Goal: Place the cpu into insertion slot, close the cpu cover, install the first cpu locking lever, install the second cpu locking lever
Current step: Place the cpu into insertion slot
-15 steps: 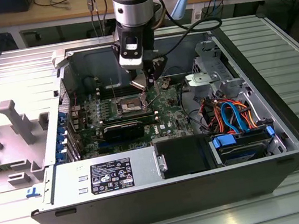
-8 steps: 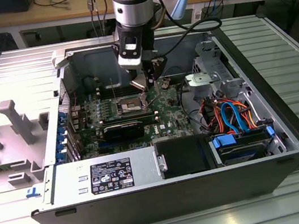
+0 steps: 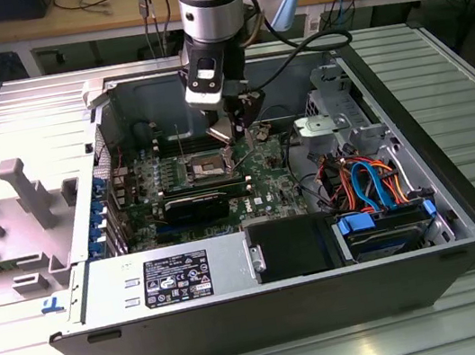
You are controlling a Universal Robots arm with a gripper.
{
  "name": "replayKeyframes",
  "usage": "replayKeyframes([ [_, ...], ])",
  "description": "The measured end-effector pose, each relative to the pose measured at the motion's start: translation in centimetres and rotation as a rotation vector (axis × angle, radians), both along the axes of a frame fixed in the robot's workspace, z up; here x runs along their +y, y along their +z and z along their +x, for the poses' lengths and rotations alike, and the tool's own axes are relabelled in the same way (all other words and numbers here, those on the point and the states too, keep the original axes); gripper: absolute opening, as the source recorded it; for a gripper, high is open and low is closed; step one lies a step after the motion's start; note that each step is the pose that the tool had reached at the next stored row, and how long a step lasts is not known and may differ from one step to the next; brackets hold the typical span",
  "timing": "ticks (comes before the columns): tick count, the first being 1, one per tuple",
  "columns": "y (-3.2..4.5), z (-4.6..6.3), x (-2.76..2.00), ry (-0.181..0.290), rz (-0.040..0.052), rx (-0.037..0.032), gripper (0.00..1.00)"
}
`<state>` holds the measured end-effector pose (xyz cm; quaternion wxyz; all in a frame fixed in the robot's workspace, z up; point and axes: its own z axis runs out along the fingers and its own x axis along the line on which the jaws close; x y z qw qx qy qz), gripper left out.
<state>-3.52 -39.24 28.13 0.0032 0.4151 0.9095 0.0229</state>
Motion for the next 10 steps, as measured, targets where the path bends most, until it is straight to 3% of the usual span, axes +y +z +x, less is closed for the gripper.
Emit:
replayKeyframes([
  [10, 0.00, 0.00, 0.00, -0.040, 0.0000, 0.0001, 0.55],
])
